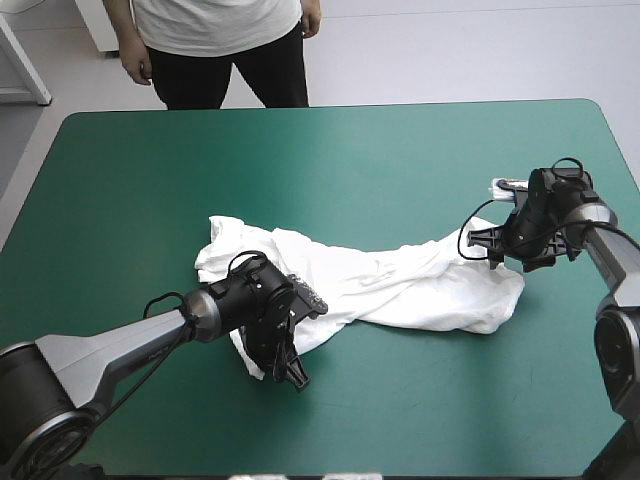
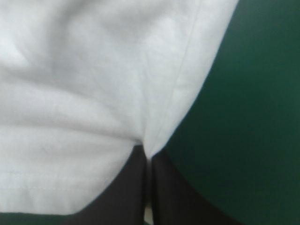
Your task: Fold the cloth
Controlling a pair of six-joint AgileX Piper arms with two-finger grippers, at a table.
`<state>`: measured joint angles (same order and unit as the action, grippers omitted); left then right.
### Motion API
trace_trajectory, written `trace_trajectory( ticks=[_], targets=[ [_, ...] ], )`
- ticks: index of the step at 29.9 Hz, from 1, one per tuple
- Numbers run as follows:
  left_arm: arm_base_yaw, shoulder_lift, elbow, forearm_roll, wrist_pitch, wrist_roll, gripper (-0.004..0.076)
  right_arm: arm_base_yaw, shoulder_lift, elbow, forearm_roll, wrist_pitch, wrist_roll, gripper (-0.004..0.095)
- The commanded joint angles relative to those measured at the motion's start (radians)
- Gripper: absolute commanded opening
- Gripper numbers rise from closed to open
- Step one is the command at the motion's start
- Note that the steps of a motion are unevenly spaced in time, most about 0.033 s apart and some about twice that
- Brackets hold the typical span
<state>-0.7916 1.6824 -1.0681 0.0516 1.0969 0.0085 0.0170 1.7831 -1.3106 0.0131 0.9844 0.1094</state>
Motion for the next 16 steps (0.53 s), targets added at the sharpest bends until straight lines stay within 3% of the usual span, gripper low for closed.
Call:
trace_trajectory(
  ticks=[1,4,7,10,11,16],
  targets=[
    [-0.001,0.006,-0.004,0.001,-0.039,-0.008,-0.0008,-0.009,0.004,-0.031,0.032,-0.029,-0.028,0.054],
    [-0.001,0.006,-0.021,0.001,-0.039,-0.008,-0.0008,-0.007,0.04,-0.029,0.057,-0.024,-0.033,0.0533],
    [-0.001,0.006,-0.033,0.001,-0.039,-0.008,-0.0008,-0.005,0.067,-0.027,0.052,0.015,-0.025,0.0422],
    [-0.001,0.004,-0.051,0.005,-0.039,-0.008,-0.0008,-0.005,0.07,-0.02,0.03,0.035,-0.018,0.0125],
    [-0.001,0.004,-0.057,0.016,-0.039,-0.008,-0.0008,-0.005,0.07,-0.02,0.021,0.04,-0.02,-0.0025],
    [0.028,-0.028,-0.118,0.074,0.0,-0.021,-0.0008,-0.005,0.023,-0.02,0.018,0.051,-0.025,-0.0017]
  ],
)
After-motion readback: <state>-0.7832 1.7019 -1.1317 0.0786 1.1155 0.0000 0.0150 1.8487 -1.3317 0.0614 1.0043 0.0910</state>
